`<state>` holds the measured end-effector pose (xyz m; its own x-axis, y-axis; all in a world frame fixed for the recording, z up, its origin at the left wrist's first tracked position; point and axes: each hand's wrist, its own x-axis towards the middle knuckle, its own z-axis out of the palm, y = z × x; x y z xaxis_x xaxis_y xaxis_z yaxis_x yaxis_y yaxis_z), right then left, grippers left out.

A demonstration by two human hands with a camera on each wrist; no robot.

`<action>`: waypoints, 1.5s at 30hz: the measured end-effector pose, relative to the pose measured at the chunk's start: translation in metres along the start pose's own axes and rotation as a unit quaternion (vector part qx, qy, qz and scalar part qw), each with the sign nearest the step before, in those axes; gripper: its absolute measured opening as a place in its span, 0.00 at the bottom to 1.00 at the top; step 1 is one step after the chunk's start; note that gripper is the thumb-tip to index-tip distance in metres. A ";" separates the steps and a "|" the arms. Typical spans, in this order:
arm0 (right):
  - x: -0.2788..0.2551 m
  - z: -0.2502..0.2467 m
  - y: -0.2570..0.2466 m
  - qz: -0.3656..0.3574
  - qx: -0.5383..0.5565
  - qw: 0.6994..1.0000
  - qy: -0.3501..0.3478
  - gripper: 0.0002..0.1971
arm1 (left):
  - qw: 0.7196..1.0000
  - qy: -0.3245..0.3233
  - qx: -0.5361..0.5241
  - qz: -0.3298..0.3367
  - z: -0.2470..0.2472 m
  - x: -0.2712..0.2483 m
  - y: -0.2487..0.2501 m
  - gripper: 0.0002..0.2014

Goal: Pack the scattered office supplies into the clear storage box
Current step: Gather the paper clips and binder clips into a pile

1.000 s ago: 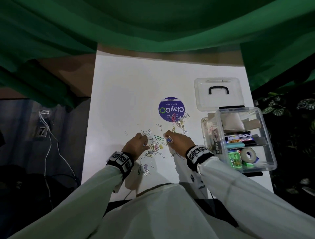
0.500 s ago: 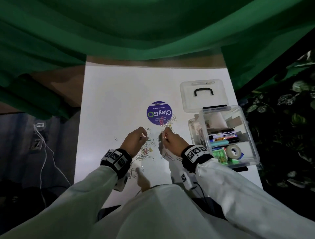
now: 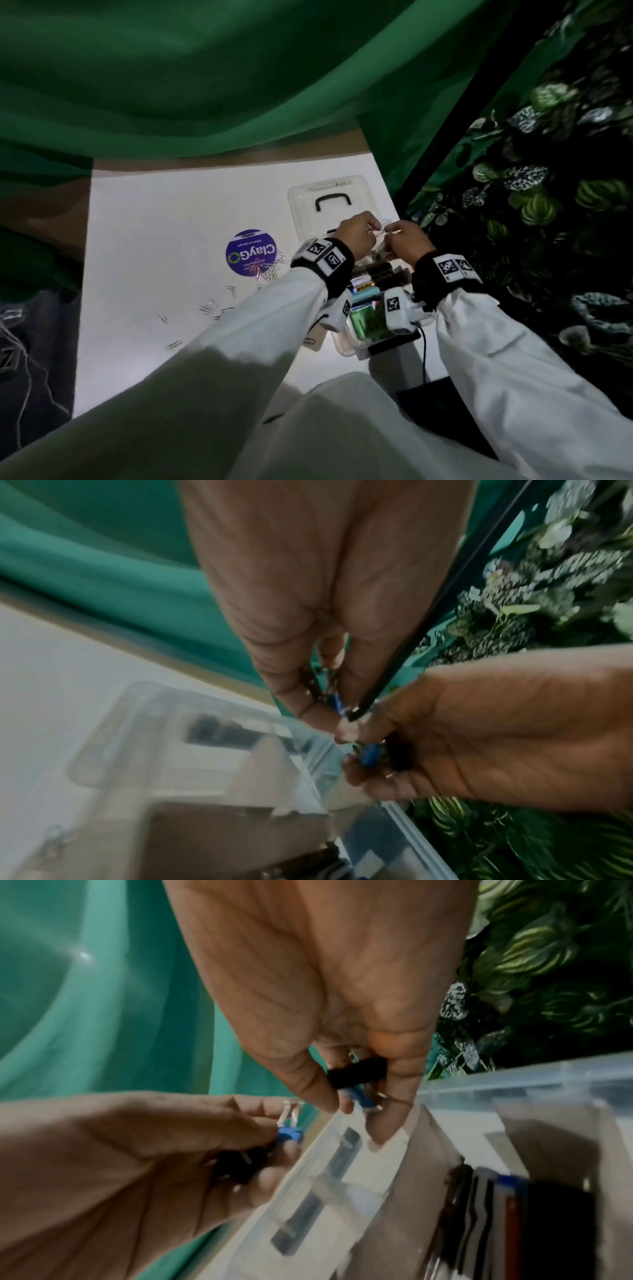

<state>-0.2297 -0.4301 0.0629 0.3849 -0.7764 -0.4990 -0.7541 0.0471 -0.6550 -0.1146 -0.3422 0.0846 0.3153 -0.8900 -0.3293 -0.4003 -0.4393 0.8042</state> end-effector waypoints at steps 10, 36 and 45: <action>-0.018 -0.004 -0.008 -0.085 -0.167 0.981 0.041 0.28 | 0.999 -0.038 0.034 -0.015 0.001 -0.001 0.005 0.27; -0.096 0.278 -0.031 -0.311 -0.373 0.840 -0.242 0.12 | 0.928 -0.064 0.259 -0.260 -0.084 -0.212 -0.261 0.11; -0.091 0.294 -0.020 -0.316 -0.402 0.826 -0.238 0.15 | 0.928 -0.107 0.284 -0.216 -0.056 -0.227 -0.264 0.12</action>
<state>-0.0932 -0.1761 -0.0452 0.8581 -0.1426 -0.4933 -0.3584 -0.8542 -0.3766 -0.0326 -0.0175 -0.0254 0.3984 -0.5932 -0.6995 -0.6840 -0.7003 0.2043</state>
